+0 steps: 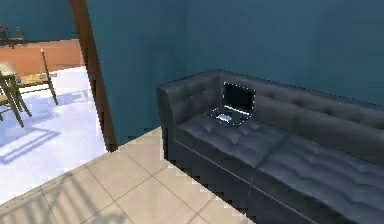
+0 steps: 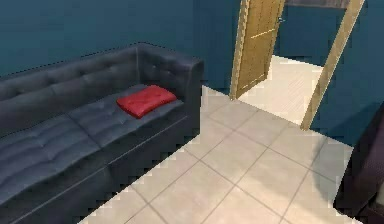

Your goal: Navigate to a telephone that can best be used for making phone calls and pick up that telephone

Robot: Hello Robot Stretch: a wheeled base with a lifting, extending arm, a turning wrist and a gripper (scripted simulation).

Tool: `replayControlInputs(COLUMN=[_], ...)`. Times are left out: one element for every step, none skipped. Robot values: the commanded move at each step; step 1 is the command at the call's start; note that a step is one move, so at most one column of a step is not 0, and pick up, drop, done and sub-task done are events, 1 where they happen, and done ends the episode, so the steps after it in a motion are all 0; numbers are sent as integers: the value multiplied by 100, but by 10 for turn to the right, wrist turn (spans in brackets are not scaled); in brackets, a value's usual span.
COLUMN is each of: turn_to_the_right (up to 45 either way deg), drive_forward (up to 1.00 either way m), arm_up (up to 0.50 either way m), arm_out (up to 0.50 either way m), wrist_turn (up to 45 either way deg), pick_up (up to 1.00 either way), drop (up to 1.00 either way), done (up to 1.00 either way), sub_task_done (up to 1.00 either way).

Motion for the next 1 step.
replayControlInputs(turn_to_the_right=[0], drive_forward=[40], arm_up=[0], arm_out=[0], wrist_turn=[0], pick_up=[0], drop=[0], done=[0], sub_task_done=[0])
